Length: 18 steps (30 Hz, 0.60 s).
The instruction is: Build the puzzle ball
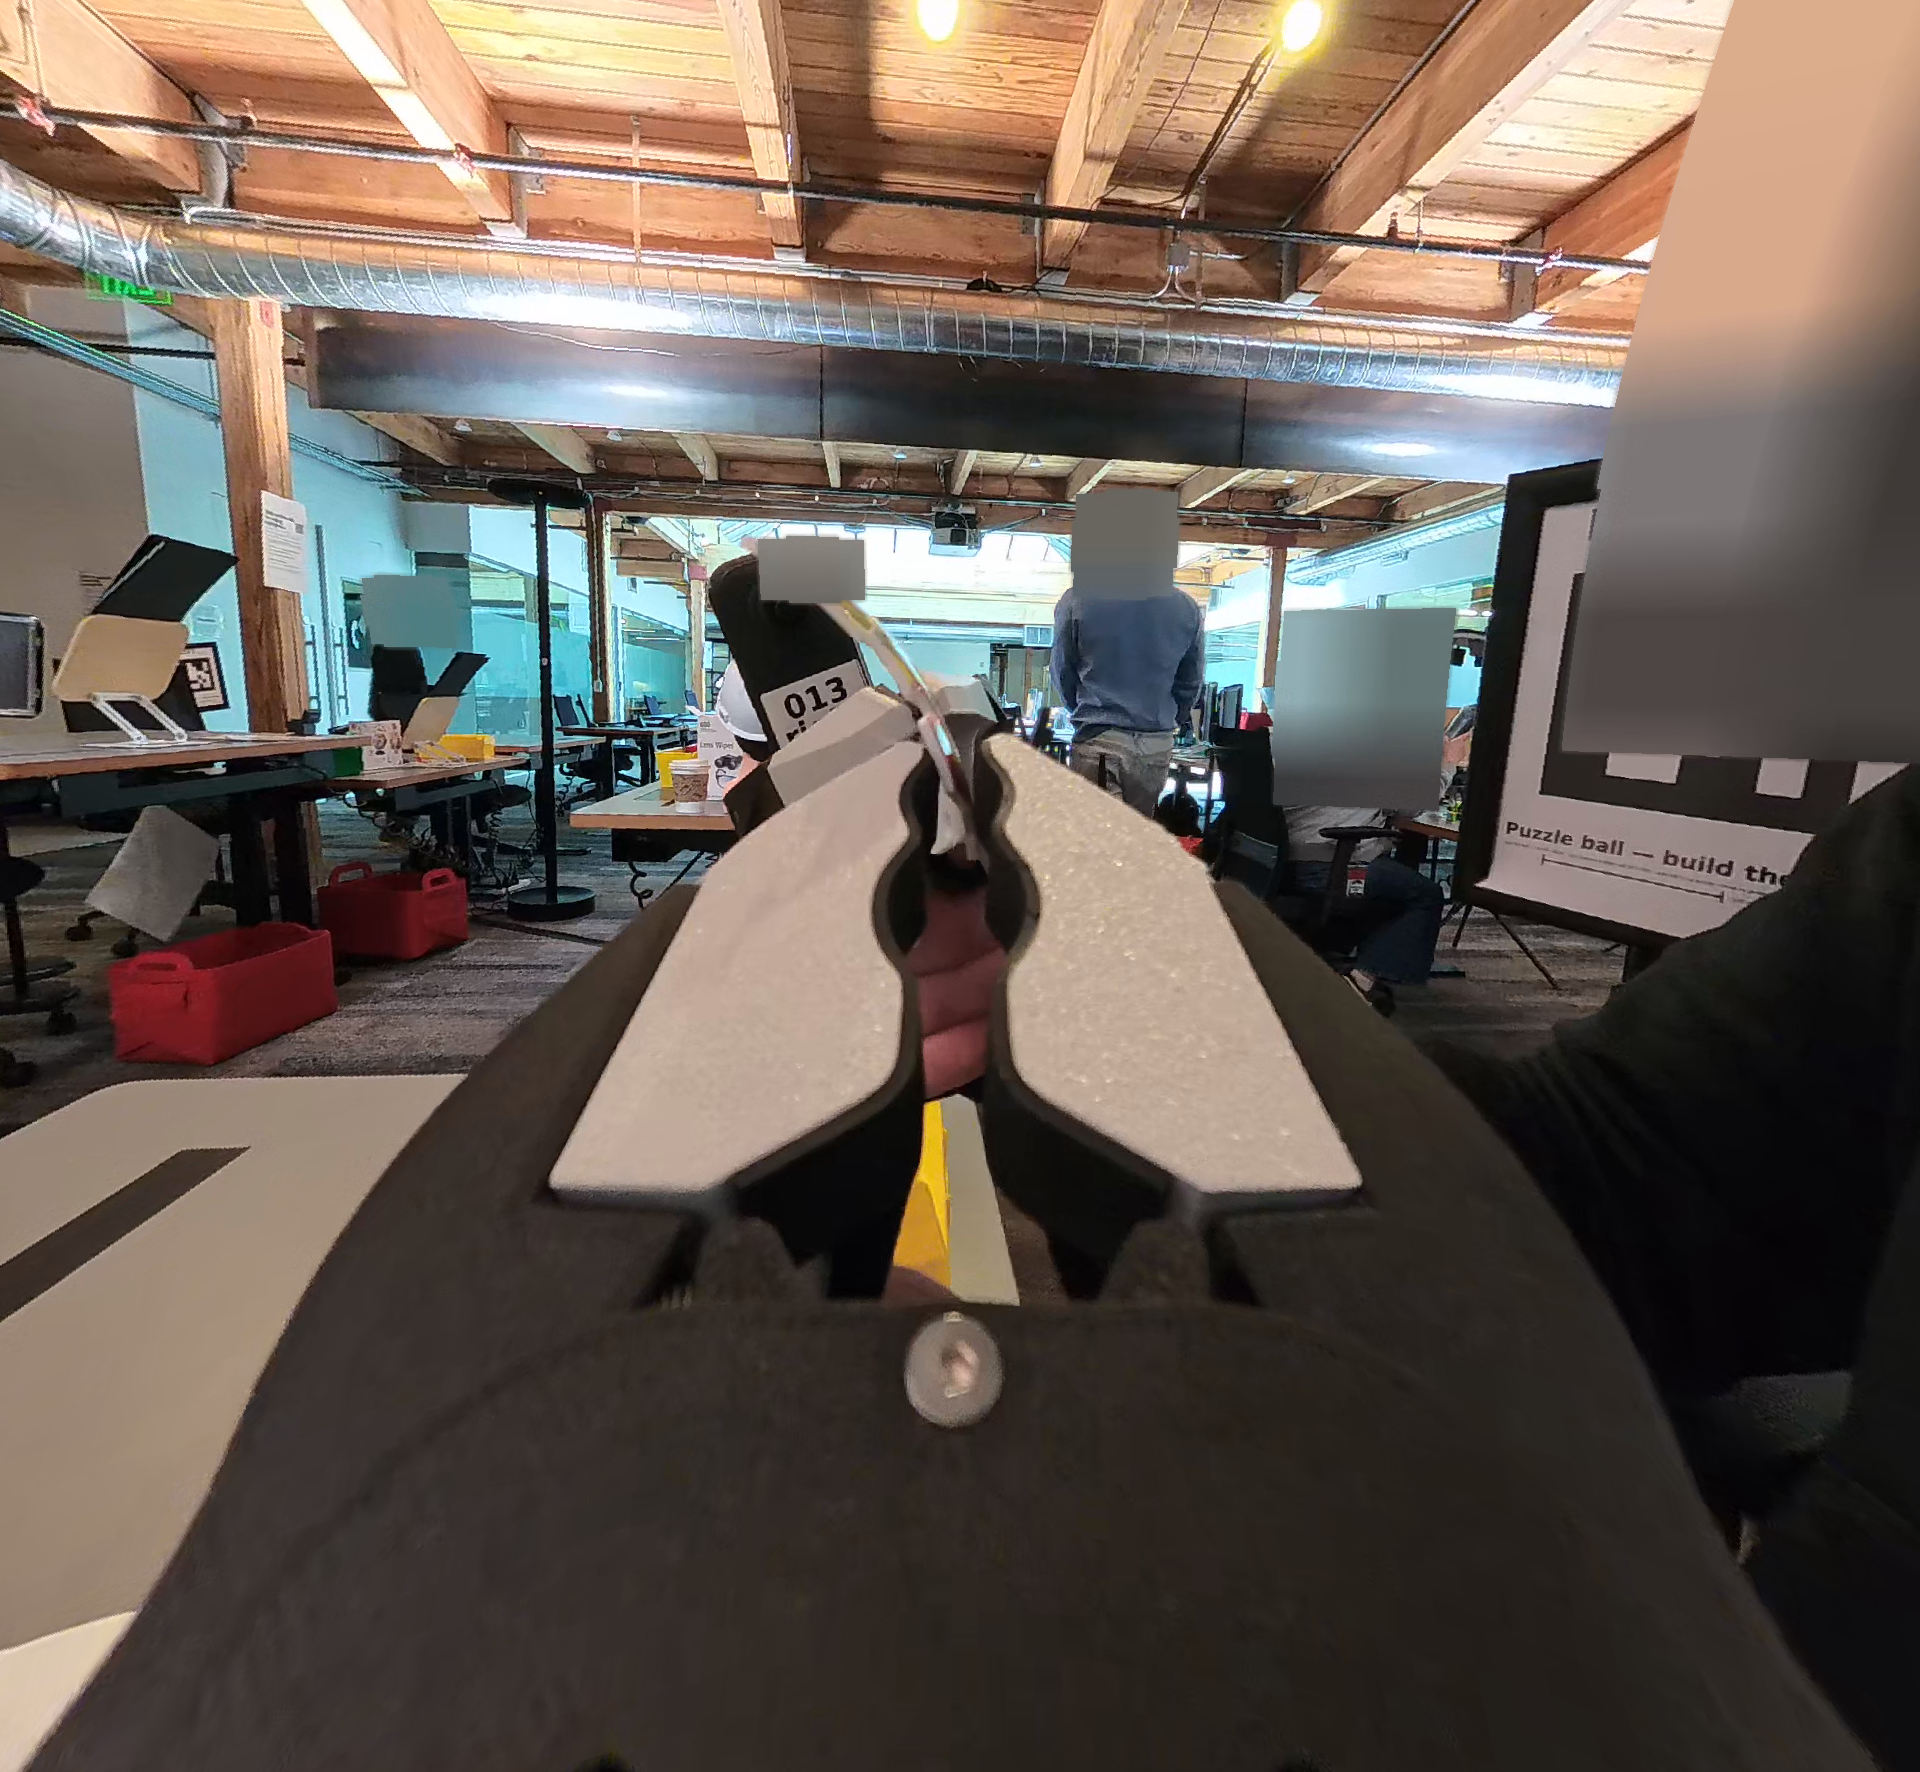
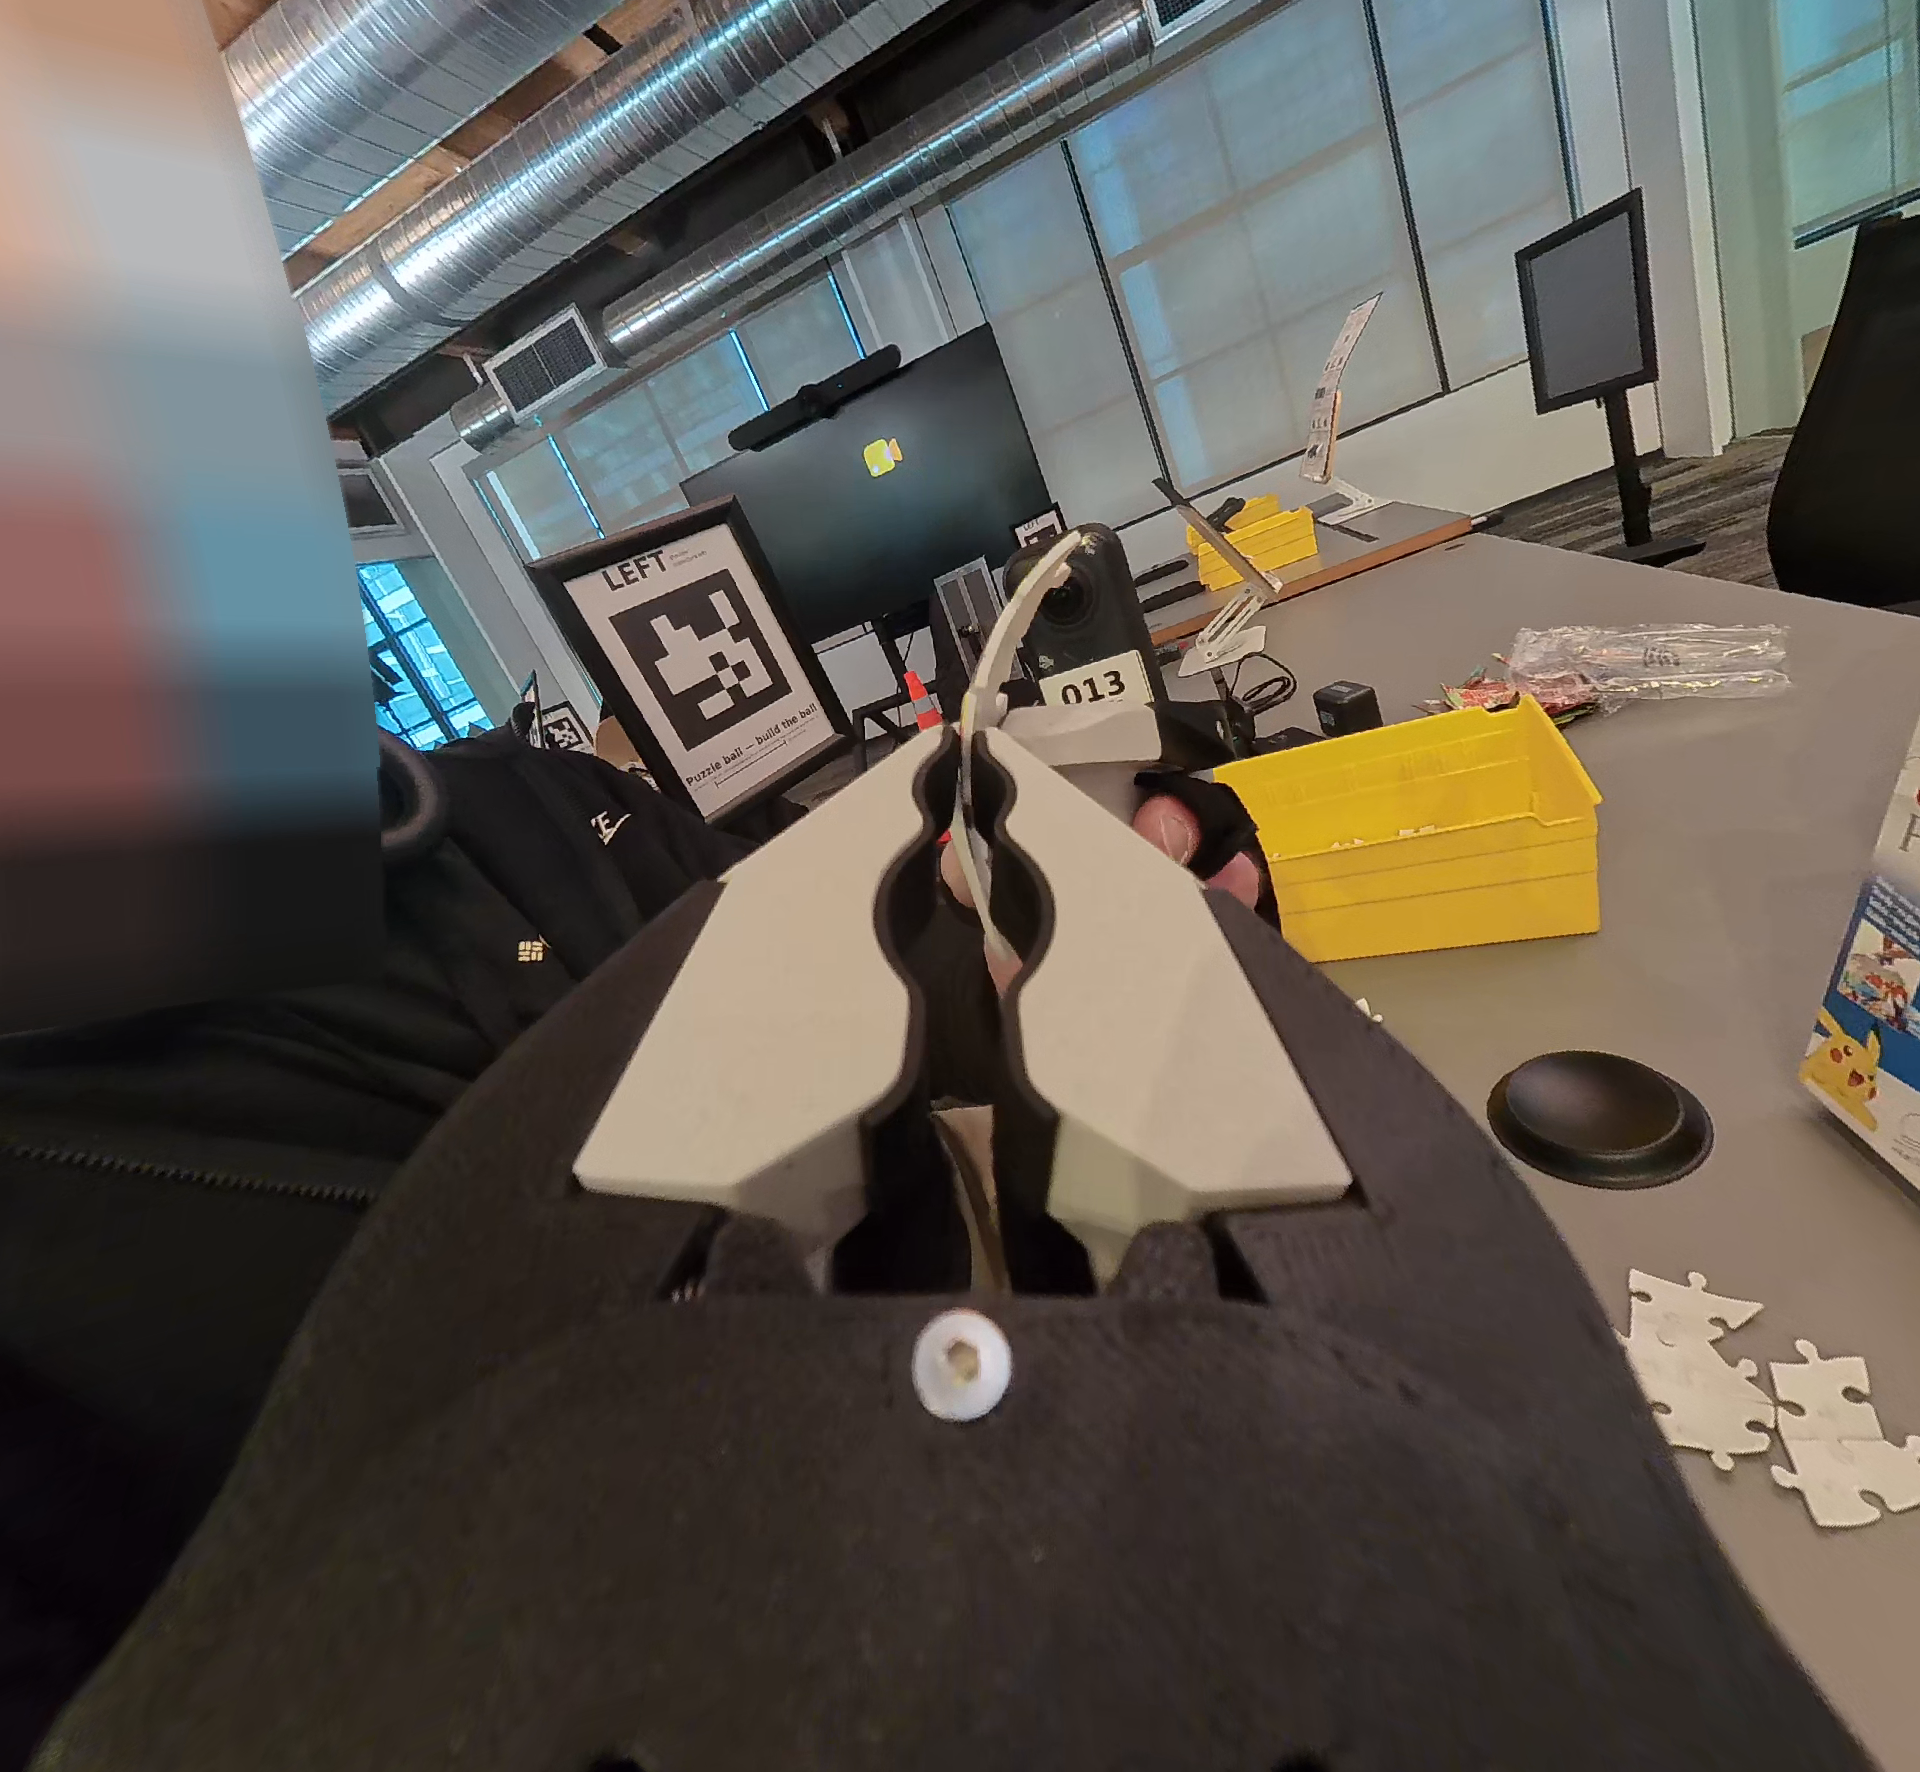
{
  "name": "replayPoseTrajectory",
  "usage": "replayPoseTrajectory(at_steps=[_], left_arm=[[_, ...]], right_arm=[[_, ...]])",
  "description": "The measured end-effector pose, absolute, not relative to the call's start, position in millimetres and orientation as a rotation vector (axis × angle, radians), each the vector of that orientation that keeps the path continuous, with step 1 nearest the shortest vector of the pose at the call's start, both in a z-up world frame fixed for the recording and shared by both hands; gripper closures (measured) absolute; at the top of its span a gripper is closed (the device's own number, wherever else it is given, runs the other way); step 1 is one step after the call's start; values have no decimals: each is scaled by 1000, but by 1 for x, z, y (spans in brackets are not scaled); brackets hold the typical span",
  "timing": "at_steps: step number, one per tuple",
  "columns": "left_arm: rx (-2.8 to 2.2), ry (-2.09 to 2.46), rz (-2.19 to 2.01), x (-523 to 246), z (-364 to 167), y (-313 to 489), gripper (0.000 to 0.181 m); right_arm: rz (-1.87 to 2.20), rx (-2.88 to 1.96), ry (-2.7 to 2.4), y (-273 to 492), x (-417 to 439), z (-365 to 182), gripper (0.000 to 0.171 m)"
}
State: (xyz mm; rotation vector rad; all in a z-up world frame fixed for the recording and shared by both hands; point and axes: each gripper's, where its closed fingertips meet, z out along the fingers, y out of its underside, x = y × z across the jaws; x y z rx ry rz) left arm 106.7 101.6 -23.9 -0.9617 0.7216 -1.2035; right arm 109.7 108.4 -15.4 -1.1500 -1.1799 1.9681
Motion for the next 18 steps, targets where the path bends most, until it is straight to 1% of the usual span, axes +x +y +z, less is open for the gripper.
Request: replayPoseTrajectory(at_steps=[10, 18], left_arm=[[-935, 792, -990, 117, -30, 97, 175], [-912, 822, -979, 124, -36, 91, 174]], right_arm=[[1958, -1145, -1219, 107, 116, -18, 170], [1911, -1131, -1314, 97, 123, -21, 171]])
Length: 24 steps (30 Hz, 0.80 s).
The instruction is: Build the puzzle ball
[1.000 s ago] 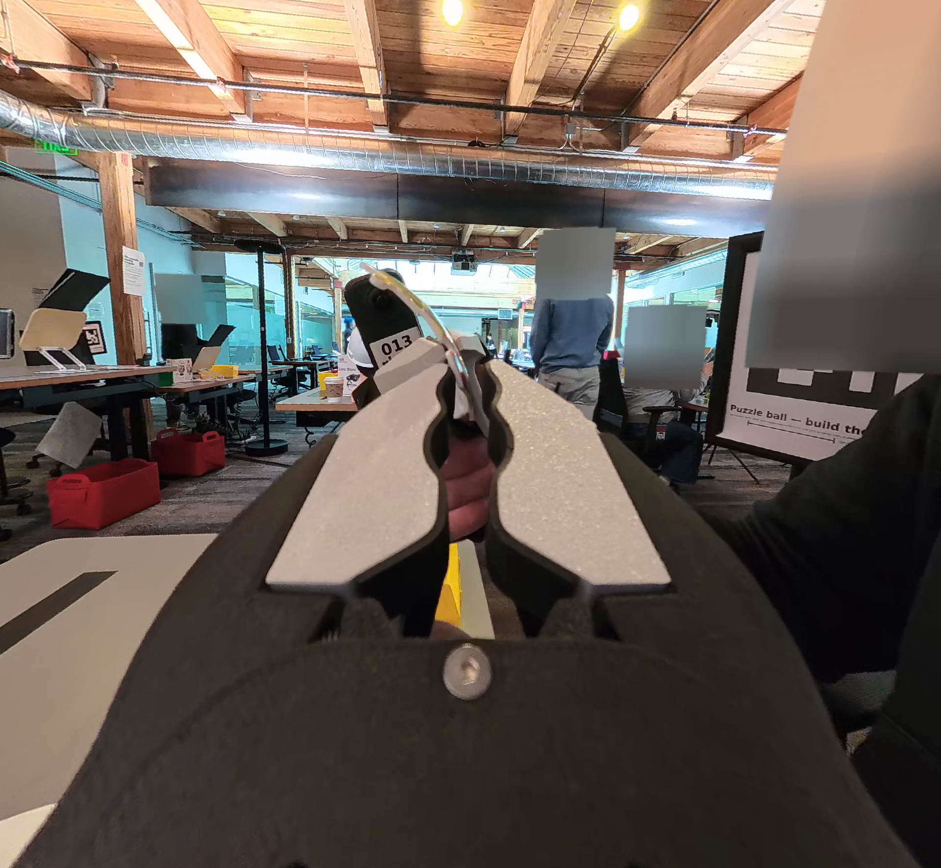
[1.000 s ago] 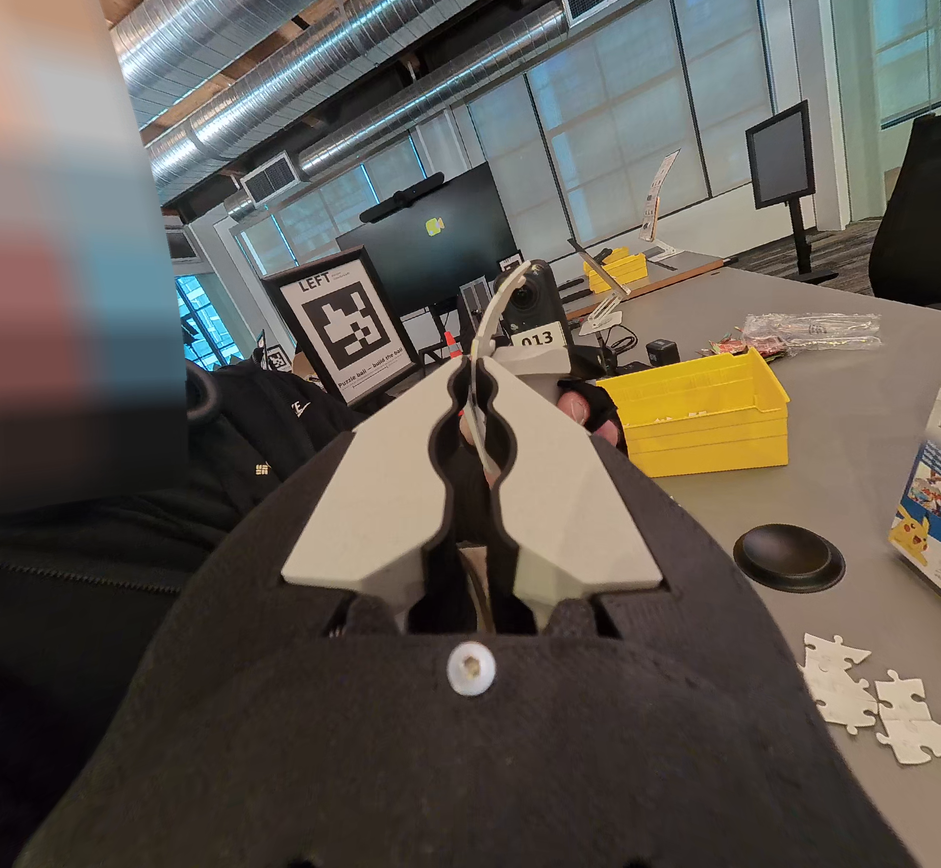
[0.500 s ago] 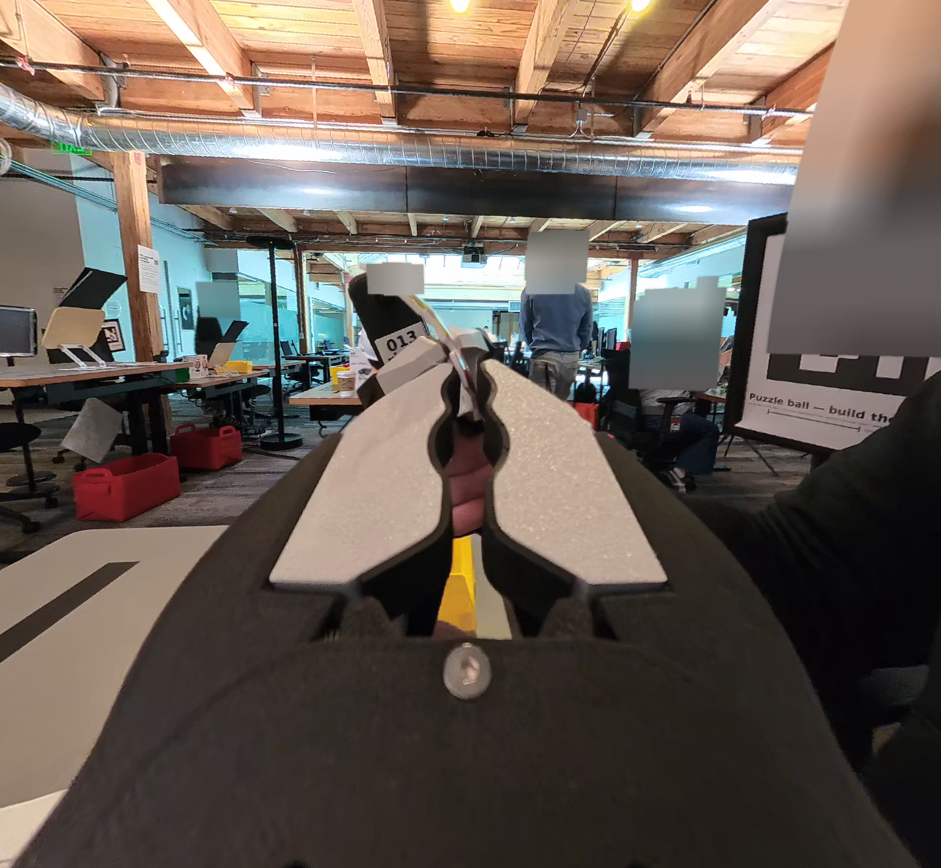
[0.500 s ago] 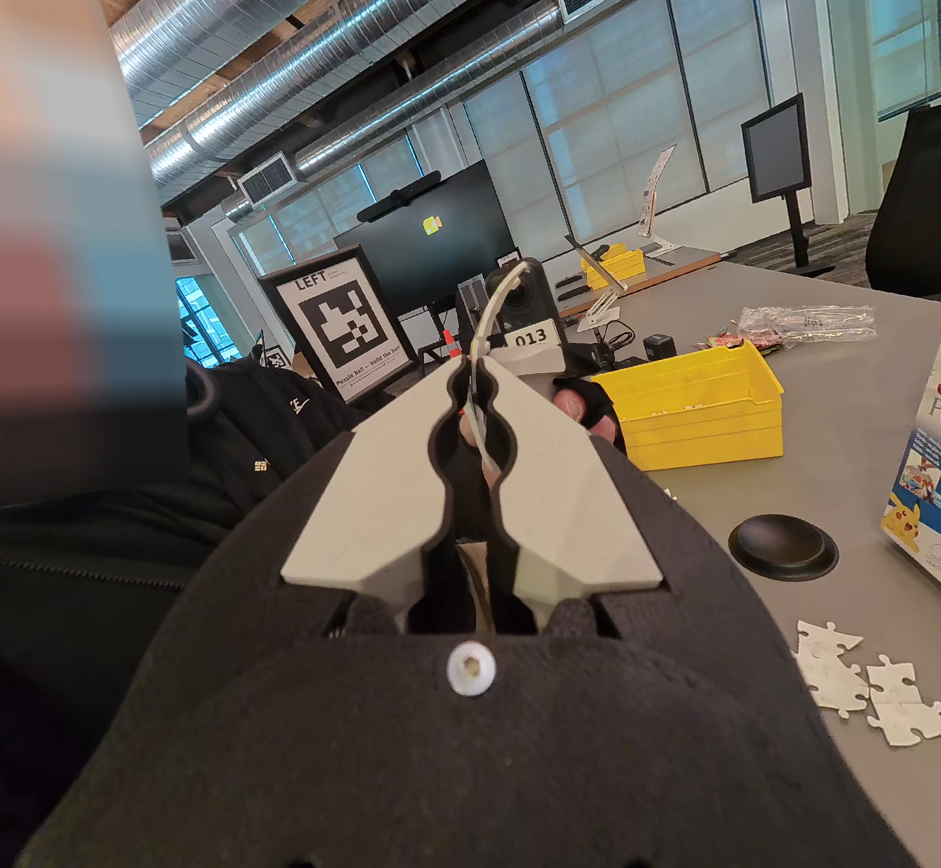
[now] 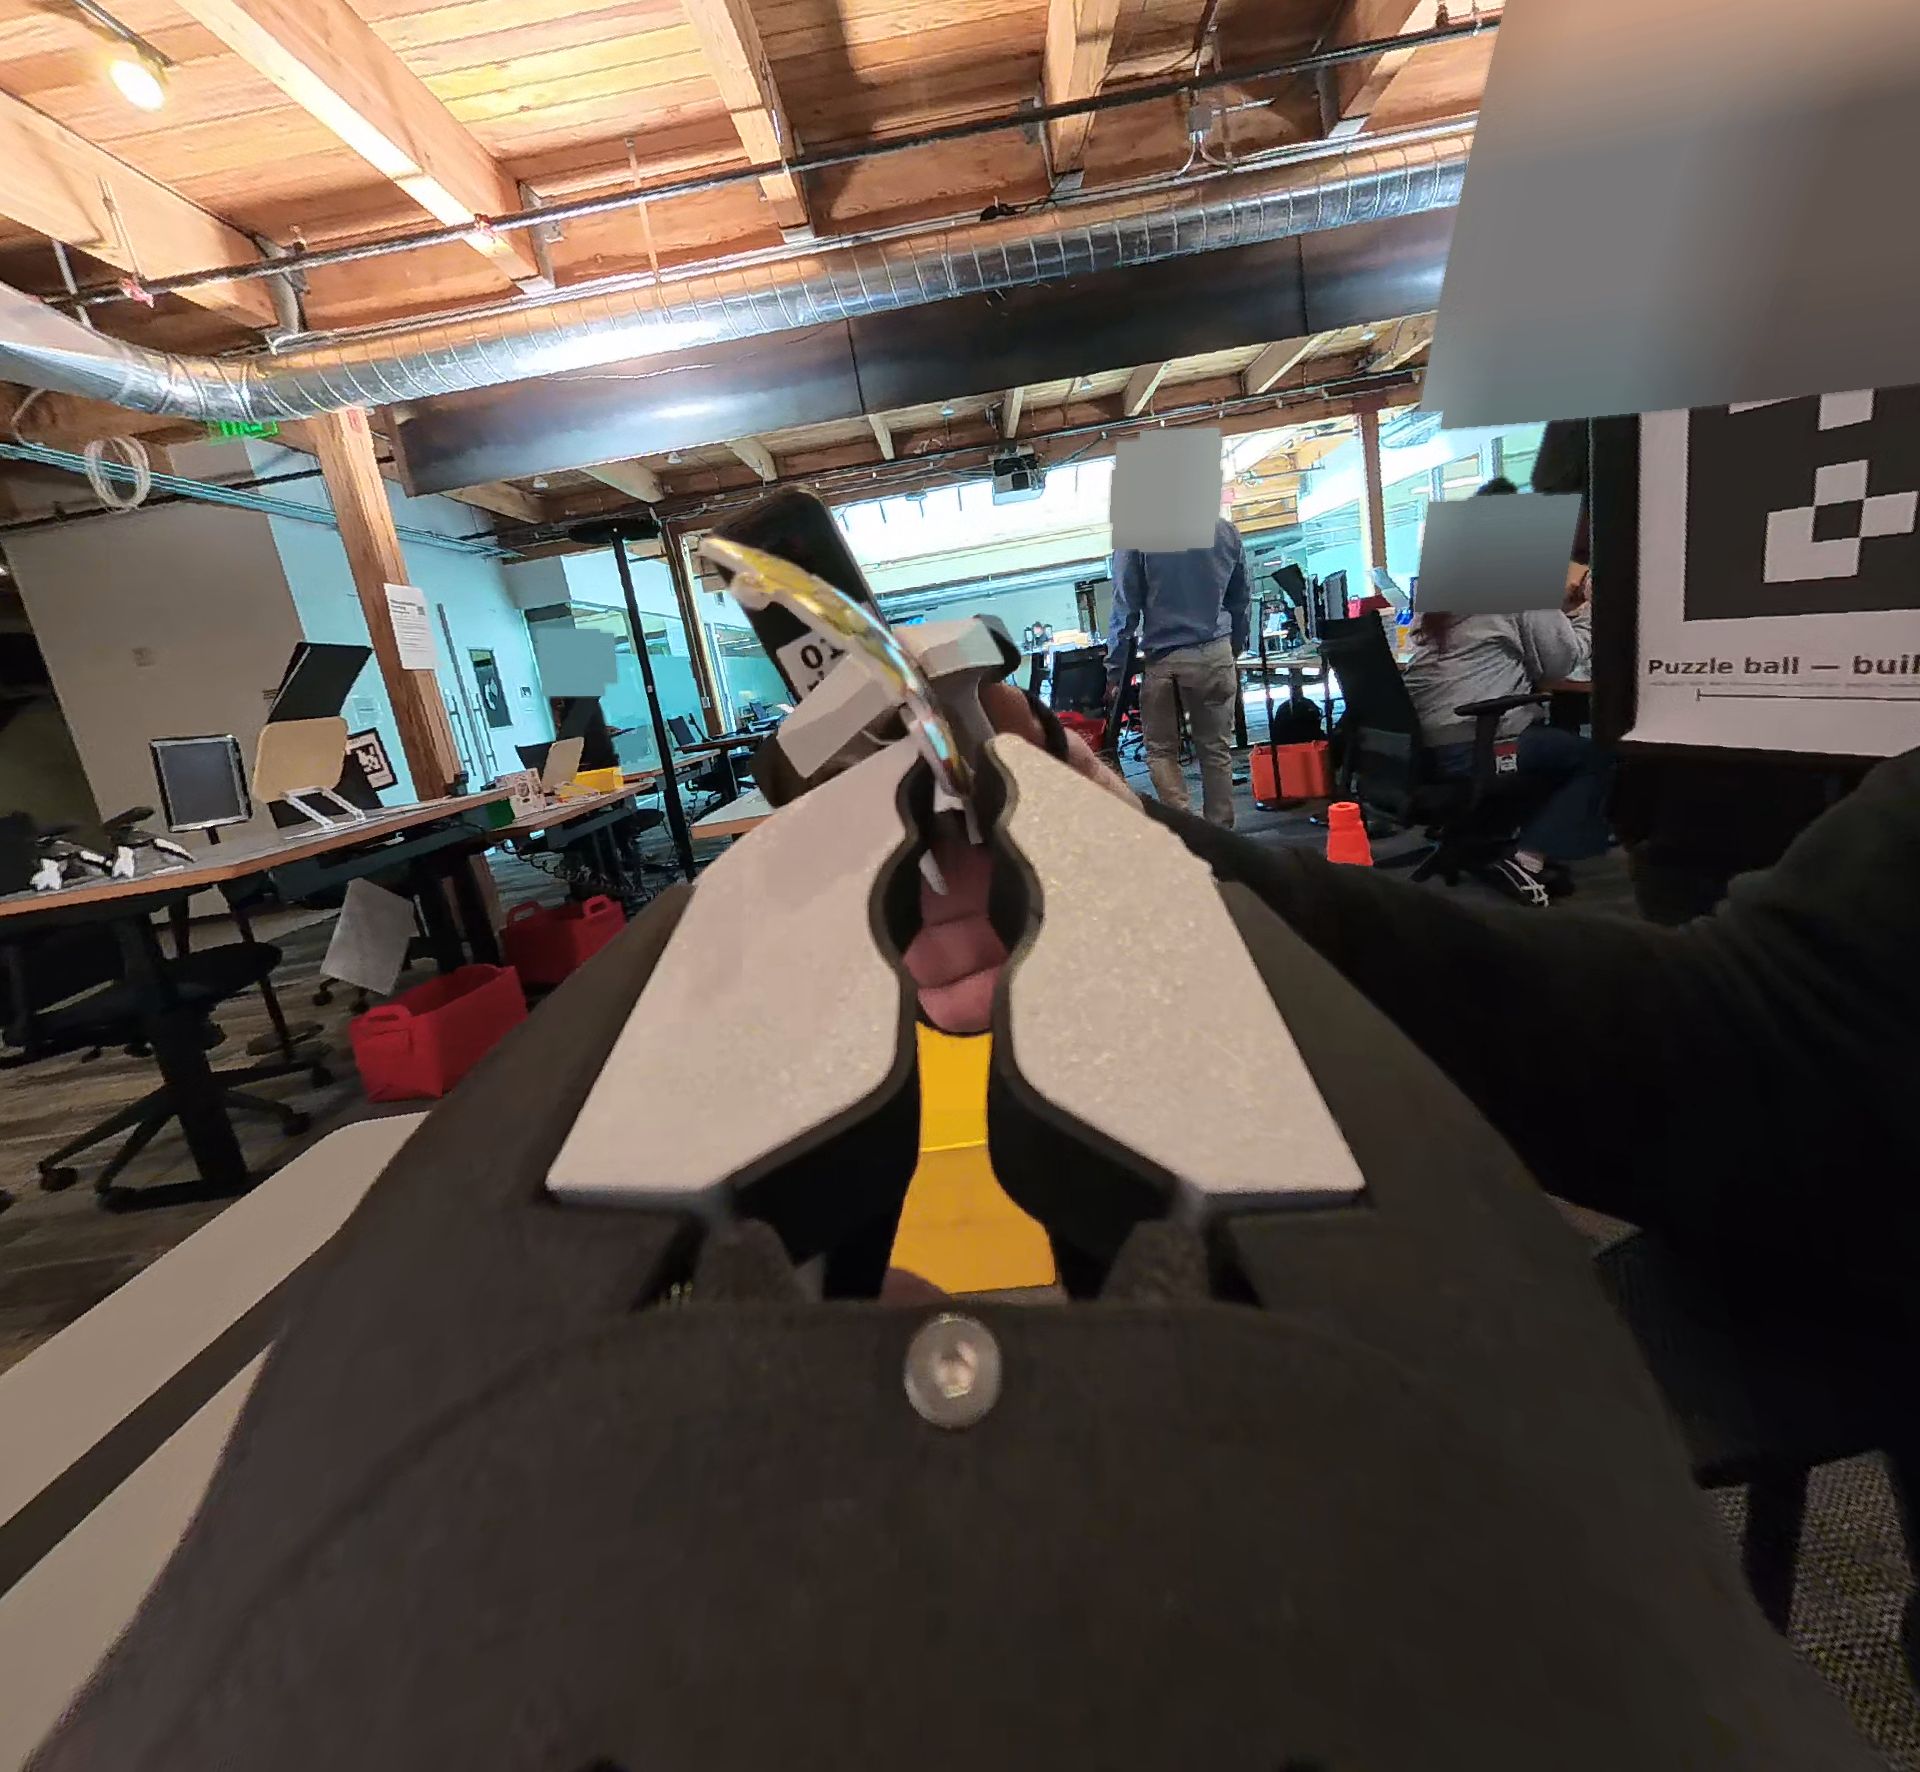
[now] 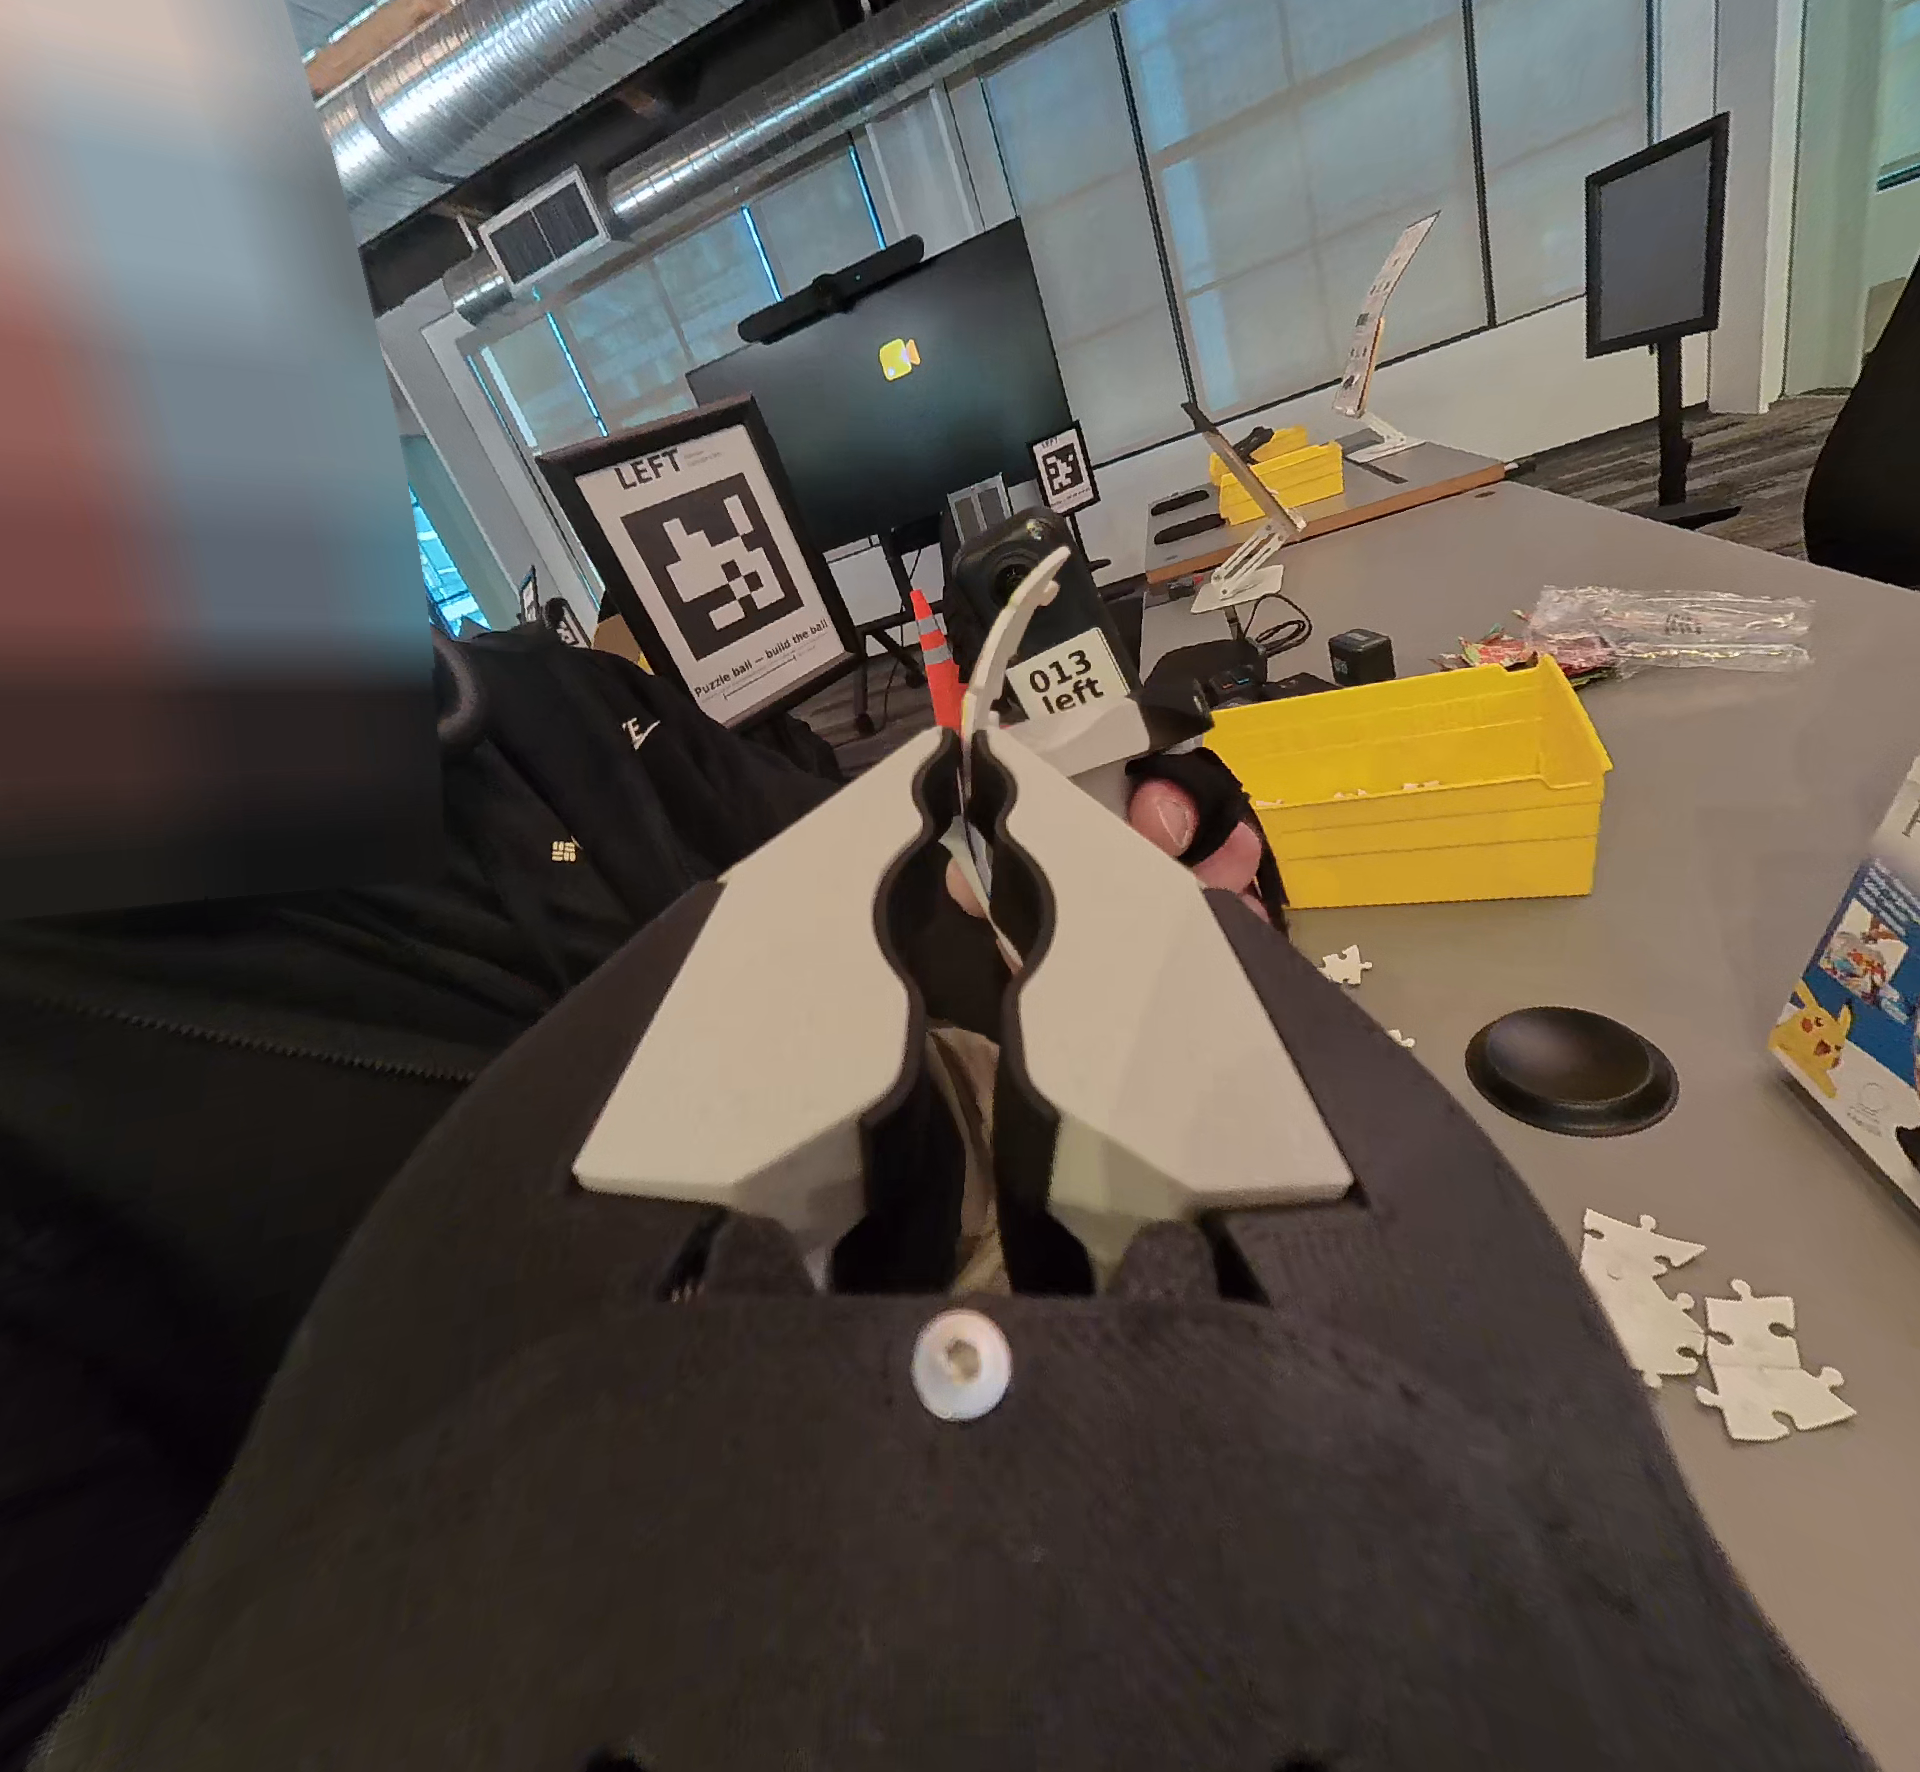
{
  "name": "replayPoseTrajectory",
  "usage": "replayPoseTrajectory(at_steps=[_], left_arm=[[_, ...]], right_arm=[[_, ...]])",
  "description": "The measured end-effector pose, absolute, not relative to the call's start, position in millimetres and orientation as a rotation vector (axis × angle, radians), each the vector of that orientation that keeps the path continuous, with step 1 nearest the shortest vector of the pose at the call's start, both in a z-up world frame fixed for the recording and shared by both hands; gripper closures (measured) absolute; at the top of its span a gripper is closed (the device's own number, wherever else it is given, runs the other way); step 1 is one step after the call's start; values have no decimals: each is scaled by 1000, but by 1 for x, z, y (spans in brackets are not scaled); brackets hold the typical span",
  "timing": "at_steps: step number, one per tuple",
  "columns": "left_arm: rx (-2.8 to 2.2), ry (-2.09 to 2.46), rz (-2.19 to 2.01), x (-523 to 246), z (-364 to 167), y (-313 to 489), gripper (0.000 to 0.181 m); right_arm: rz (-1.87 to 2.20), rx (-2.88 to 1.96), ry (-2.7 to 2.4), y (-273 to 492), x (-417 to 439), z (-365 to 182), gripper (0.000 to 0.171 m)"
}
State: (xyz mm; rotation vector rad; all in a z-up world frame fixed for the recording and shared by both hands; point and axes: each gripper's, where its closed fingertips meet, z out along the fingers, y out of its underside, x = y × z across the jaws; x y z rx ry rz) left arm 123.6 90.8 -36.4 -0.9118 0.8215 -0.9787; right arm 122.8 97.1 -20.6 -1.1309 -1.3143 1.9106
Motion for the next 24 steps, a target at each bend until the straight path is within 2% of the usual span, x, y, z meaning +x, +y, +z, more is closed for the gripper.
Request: replayPoseTrajectory(at_steps=[5, 15, 24], left_arm=[[-880, 804, -1000, 114, -24, 87, 162], [-902, 755, -1299, 108, -13, 85, 179], [-847, 650, -1509, 105, -5, 84, 173]], right_arm=[[1897, -1123, -1346, 93, 124, -21, 171], [1891, -1116, -1373, 89, 123, -23, 170], [1881, -1092, -1373, 87, 123, -19, 171]])
